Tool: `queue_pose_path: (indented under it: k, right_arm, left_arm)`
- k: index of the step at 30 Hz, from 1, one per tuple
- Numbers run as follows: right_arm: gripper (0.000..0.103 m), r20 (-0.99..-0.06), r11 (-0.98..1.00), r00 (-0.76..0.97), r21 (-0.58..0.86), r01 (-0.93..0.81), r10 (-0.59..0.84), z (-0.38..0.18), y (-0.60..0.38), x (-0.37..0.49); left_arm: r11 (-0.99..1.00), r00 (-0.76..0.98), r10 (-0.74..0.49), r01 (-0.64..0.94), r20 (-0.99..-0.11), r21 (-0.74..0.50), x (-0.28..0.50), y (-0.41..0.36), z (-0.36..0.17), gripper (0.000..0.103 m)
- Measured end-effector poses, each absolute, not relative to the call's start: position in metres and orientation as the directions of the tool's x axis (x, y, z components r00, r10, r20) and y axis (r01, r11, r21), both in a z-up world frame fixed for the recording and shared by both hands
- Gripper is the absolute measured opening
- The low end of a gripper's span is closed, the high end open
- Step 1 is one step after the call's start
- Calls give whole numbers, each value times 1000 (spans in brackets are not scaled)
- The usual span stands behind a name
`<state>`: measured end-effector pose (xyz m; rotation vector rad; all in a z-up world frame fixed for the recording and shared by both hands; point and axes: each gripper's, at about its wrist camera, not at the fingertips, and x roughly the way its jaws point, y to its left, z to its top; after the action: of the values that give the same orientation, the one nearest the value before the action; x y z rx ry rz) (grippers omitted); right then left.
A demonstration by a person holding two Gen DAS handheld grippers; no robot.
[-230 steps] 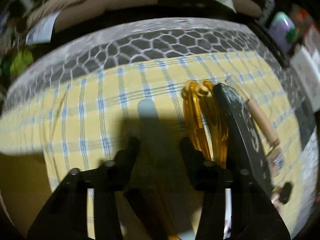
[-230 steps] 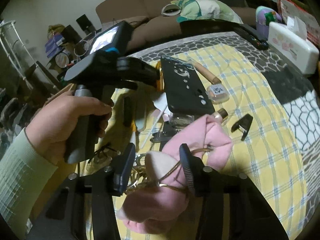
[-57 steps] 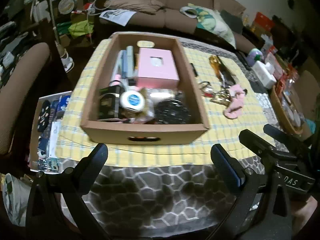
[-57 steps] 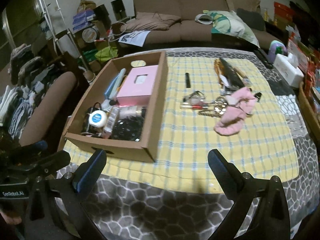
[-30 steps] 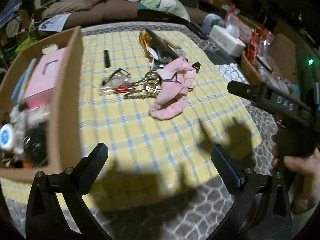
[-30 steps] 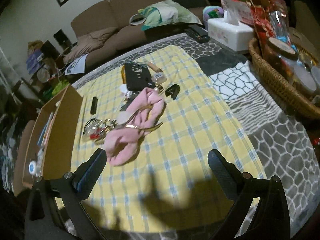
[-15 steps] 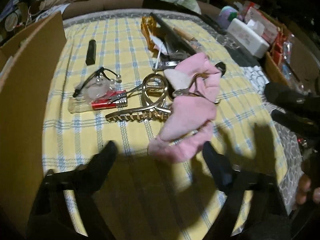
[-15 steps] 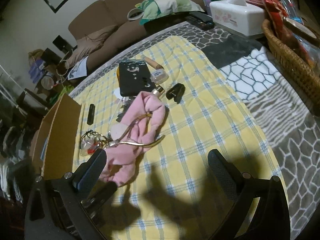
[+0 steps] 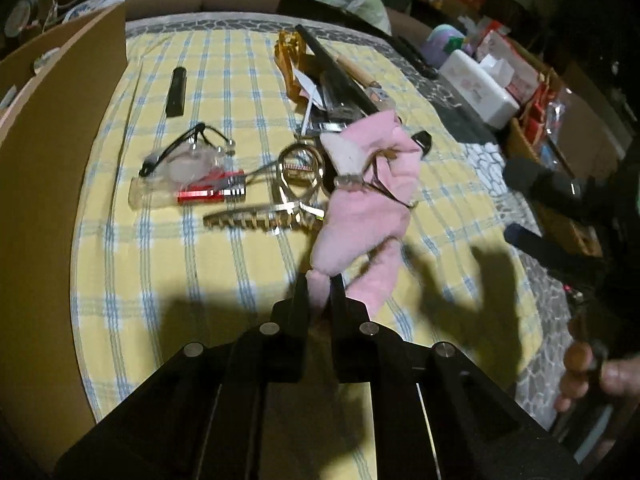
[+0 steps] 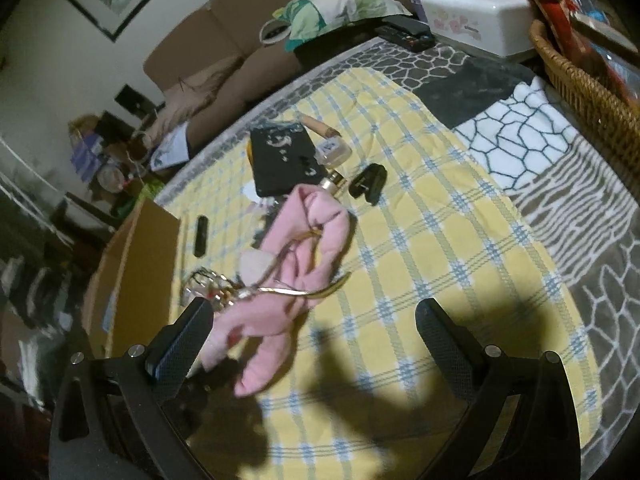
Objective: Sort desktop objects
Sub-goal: 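Move both tools toward the pink cloth and gold hair clip, then grasp the gold cuticle nipper lying on the pink cloth with the right tool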
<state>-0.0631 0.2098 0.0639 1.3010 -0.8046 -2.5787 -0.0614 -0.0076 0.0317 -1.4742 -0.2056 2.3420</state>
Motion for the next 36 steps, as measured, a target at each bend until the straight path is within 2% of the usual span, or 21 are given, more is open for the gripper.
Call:
queue_pose_path:
  k: [3, 7, 9, 10, 12, 17, 19, 21, 26, 29, 36]
  right_arm:
    - [103, -680, -827, -628, 553, -98, -380, 63, 208, -68]
    - [102, -683, -851, -616, 524, -38, -393, 60, 189, -83]
    - [102, -697, -872, -598, 489, 9, -397, 58, 174, -90]
    - [102, -707, -885, -587, 463, 37, -394, 58, 165, -92]
    - [101, -738, -918, -565, 384, 98, -369, 56, 145, -95]
    - [101, -789, -960, -546, 218, 177, -280, 39, 118, -102]
    - [96, -793, -958, -537, 234, 165, -286, 32, 121, -107]
    - [82, -783, -950, -538, 272, 156, -312, 28, 126, -111]
    - [78, -787, -953, -537, 241, 182, -302, 22, 116, -115]
    - [58, -779, -953, -550, 229, 197, -301, 24, 114, -114]
    - [53, -756, -941, -561, 282, 186, -338, 33, 127, -110]
  left_arm:
    - [-921, -371, 379, -243, -848, -305, -53, -8, 33, 8]
    - [-918, -356, 380, -257, -854, -301, -47, -8, 35, 10]
    - [-920, -352, 377, -248, -857, -304, -47, -10, 34, 20]
    - [-921, -352, 376, -244, -857, -304, -47, -12, 34, 31]
    - [-928, -356, 361, -232, -862, -293, -45, -17, 33, 39]
    - [-926, -355, 367, -223, -859, -304, -44, -28, 31, 39]
    - [-927, -361, 366, -222, -858, -302, -43, -30, 31, 39]
    - [-928, -365, 366, -213, -856, -306, -44, -33, 30, 39]
    - [-933, -377, 355, -202, -856, -298, -45, -36, 30, 41]
    - [-931, -374, 362, -190, -854, -311, -46, -38, 28, 41]
    - [-934, -397, 353, -193, -847, -299, -45, -38, 35, 41]
